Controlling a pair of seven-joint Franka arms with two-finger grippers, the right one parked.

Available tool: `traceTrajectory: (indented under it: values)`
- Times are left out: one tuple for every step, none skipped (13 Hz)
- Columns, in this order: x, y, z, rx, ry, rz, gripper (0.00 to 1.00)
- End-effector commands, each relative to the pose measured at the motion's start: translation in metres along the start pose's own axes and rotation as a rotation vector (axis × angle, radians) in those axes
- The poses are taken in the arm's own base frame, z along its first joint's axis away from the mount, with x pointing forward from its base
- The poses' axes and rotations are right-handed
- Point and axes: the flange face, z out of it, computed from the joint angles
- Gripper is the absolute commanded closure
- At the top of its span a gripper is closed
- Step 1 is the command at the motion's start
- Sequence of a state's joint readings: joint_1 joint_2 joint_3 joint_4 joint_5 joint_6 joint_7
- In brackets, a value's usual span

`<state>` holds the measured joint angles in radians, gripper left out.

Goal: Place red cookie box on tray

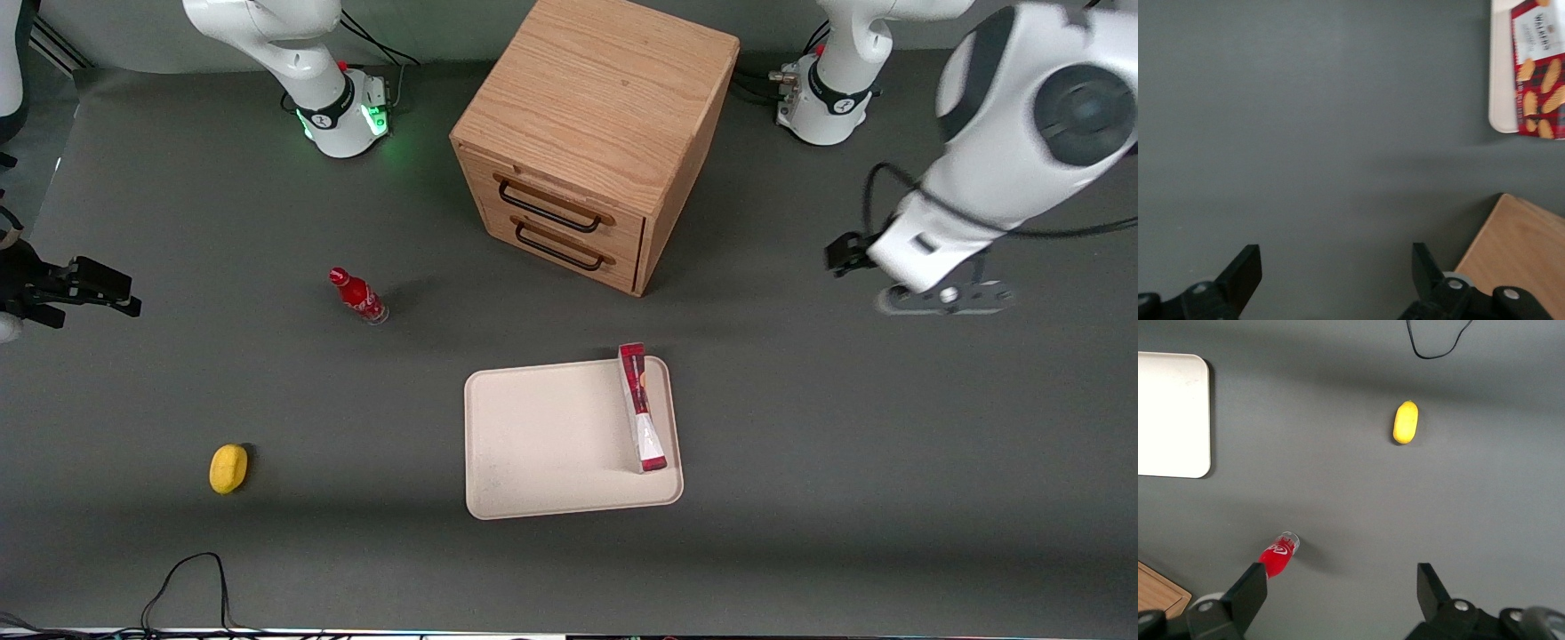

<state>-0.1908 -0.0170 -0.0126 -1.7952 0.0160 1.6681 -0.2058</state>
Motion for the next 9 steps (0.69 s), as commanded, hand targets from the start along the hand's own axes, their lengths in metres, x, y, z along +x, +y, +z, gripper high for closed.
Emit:
traceTrajectory:
  values:
    - [-0.022,-0.059,-0.003,-0.042,0.02,-0.047,0.0]
    - [-0.022,-0.081,-0.006,-0.034,0.016,-0.084,0.0]
    - [-0.021,-0.085,-0.011,-0.028,0.01,-0.092,0.0]
    - [-0.021,-0.094,-0.017,-0.026,0.009,-0.094,0.0]
    - [-0.021,-0.095,-0.022,-0.024,0.003,-0.067,0.0]
    - [-0.022,-0.092,-0.027,-0.023,0.002,-0.062,0.0]
    - [-0.021,-0.093,-0.027,-0.024,0.0,-0.07,0.0]
    - [-0.021,-0.092,-0.028,-0.024,0.001,-0.07,0.0]
    - [-0.021,-0.092,-0.028,-0.016,0.002,-0.039,0.0]
